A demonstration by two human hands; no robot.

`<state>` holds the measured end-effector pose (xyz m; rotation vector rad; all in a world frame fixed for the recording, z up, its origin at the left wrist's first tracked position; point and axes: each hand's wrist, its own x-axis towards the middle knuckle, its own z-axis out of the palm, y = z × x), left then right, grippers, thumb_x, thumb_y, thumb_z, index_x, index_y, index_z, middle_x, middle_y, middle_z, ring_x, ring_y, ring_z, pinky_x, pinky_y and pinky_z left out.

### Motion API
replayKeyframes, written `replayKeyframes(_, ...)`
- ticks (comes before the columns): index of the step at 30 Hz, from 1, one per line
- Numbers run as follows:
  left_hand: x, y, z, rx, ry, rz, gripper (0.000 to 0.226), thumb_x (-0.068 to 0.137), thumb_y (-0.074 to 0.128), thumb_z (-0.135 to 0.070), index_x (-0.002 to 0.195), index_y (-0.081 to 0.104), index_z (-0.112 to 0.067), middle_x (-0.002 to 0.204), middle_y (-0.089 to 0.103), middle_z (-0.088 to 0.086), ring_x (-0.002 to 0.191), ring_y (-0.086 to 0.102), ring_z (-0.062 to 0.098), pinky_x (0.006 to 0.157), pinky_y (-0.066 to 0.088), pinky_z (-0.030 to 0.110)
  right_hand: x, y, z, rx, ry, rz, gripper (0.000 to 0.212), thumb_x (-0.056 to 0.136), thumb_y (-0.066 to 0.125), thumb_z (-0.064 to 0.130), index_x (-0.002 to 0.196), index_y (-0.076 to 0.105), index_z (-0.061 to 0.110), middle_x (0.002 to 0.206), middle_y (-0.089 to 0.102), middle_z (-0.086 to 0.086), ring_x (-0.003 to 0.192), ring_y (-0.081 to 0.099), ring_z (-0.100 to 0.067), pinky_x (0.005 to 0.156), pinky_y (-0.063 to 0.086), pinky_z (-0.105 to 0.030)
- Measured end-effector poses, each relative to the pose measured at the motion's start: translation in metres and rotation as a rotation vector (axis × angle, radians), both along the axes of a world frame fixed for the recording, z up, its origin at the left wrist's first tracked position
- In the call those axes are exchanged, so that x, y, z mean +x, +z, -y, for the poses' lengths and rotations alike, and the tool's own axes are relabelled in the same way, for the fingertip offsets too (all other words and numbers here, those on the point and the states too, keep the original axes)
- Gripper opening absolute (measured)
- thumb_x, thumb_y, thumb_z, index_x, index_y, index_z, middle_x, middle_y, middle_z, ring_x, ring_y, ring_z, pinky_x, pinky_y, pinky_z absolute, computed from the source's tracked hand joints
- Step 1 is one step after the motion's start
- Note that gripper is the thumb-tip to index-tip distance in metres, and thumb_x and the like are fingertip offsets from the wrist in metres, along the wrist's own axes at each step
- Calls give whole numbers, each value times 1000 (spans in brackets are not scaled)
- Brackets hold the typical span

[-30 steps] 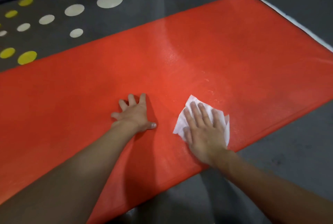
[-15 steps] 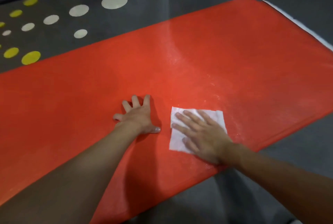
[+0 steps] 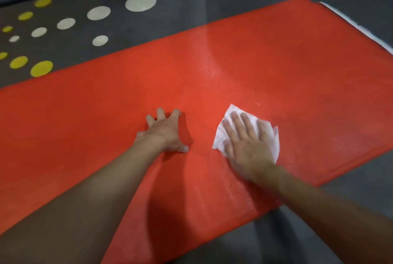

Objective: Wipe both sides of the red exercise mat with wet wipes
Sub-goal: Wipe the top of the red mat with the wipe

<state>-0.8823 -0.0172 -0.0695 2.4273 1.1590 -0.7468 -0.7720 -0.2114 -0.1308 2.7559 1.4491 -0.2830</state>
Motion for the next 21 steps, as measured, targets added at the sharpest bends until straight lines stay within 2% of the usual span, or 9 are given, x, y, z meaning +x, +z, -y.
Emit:
replayKeyframes(3, -1, -3, 1, 76, -1, 41, 110, 62, 89, -44, 143, 16, -45, 150, 11, 10, 142, 11, 39, 99, 32, 72, -28, -2, 2, 29, 277, -37, 61, 99, 21, 46, 155, 29, 23, 163, 14, -7, 151, 11, -28, 118, 9, -56)
replayKeyframes(5, -1, -4, 4, 82, -14, 22, 125, 66, 87, -42, 151, -5, -44, 160, -9, 11, 148, -7, 39, 103, 17, 79, 0, -2, 4, 7, 421, -5, 57, 99, 25, 47, 152, 34, 29, 162, 23, -3, 150, 21, -25, 118, 16, -53)
replayKeyframes(7, 2, -5, 3, 33, -19, -5, 130, 71, 85, -39, 152, -18, -41, 160, -27, 7, 147, -20, 38, 105, 9, 79, 31, 1, -2, 2, 239, 30, 59, 97, 18, 48, 154, 29, 33, 163, 22, 0, 150, 22, -22, 117, 19, -54)
replayKeyframes(10, 10, -7, 0, -26, -5, -35, 129, 74, 84, -35, 153, -17, -37, 159, -31, 5, 146, -21, 41, 105, 12, 79, 21, -5, -21, -3, -23, 11, 67, 93, 1, 47, 158, 8, 29, 166, -3, 0, 153, -3, -21, 120, 4, -54)
replayKeyframes(12, 14, -8, 0, -26, 1, -50, 131, 73, 85, -34, 153, -18, -34, 159, -30, 6, 146, -21, 43, 104, 14, 79, -10, -5, -25, 17, 133, -19, 66, 96, 10, 46, 158, 17, 22, 165, 4, -7, 152, 2, -29, 119, 7, -56)
replayKeyframes(15, 15, -9, 0, -16, 1, -63, 131, 73, 85, -34, 153, -18, -33, 159, -31, 8, 145, -21, 44, 104, 14, 79, 8, -1, -20, 14, 413, 4, 58, 99, 25, 46, 153, 33, 28, 162, 23, -3, 150, 21, -24, 117, 11, -51)
replayKeyframes(17, 13, -9, -1, -23, -9, -54, 129, 74, 84, -35, 153, -18, -33, 158, -32, 8, 145, -22, 44, 104, 13, 79, 35, 5, -27, 22, 225, 30, 61, 97, 14, 48, 156, 22, 33, 165, 14, 1, 151, 15, -20, 118, 6, -47)
replayKeyframes(19, 13, -10, -1, -38, -10, -44, 129, 74, 84, -34, 153, -18, -33, 158, -33, 8, 145, -23, 44, 104, 12, 79, 31, 3, -39, -13, -40, 32, 68, 92, 0, 47, 157, 3, 31, 165, -6, 2, 153, -3, -19, 119, -1, -49)
replayKeyframes(21, 14, -9, -1, -37, -13, -55, 130, 73, 85, -35, 153, -18, -33, 159, -31, 8, 145, -22, 44, 104, 14, 79, -3, -2, -49, 1, 10, -20, 69, 93, 4, 47, 158, 4, 25, 164, -8, -3, 153, -3, -25, 118, 0, -54)
